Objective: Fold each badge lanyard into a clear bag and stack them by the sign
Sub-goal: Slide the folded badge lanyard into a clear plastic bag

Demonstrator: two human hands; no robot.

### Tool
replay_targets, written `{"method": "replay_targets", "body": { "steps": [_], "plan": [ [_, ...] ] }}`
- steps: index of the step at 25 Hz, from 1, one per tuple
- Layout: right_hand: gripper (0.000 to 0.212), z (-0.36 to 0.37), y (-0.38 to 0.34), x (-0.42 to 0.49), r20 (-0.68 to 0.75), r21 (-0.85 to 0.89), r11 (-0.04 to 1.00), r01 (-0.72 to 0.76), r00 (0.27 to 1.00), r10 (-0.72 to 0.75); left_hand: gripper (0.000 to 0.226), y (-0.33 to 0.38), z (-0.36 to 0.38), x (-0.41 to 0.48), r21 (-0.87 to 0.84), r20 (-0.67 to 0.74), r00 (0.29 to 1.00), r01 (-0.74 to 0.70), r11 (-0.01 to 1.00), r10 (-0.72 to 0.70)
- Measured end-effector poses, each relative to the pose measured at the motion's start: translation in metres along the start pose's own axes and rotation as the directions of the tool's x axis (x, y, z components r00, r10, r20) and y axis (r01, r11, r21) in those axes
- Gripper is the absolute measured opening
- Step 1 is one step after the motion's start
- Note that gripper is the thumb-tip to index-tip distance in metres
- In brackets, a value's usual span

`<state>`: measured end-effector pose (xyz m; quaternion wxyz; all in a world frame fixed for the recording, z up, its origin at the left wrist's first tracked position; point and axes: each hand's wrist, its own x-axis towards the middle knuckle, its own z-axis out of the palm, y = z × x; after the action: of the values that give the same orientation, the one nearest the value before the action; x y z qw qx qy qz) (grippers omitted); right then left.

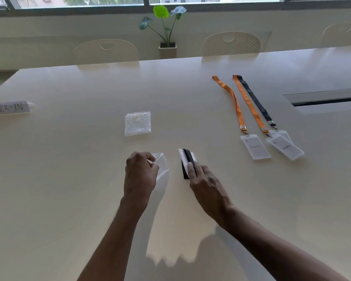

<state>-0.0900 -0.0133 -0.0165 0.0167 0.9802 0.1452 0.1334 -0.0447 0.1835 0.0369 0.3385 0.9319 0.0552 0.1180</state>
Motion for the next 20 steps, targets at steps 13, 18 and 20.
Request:
{"method": "replay_targets", "body": {
  "steps": [13, 18, 20],
  "plan": [
    [0.013, -0.025, 0.034, 0.009, -0.006, 0.697, 0.681, -0.227, 0.947, 0.321, 0.020, 0.008, 0.008, 0.010, 0.013, -0.098, 0.995, -0.001, 1.000, 0.002],
    [0.022, -0.028, 0.036, 0.008, -0.091, 0.634, 0.769, -0.086, 0.979, 0.185, 0.019, 0.005, 0.008, 0.021, 0.090, -0.049, 0.999, -0.007, 0.996, 0.011],
    [0.026, -0.032, 0.040, 0.008, -0.109, 0.627, 0.778, -0.031, 0.986, 0.128, 0.026, 0.002, 0.008, 0.025, 0.125, 0.059, 0.998, -0.011, 0.992, 0.004]
  ]
}}
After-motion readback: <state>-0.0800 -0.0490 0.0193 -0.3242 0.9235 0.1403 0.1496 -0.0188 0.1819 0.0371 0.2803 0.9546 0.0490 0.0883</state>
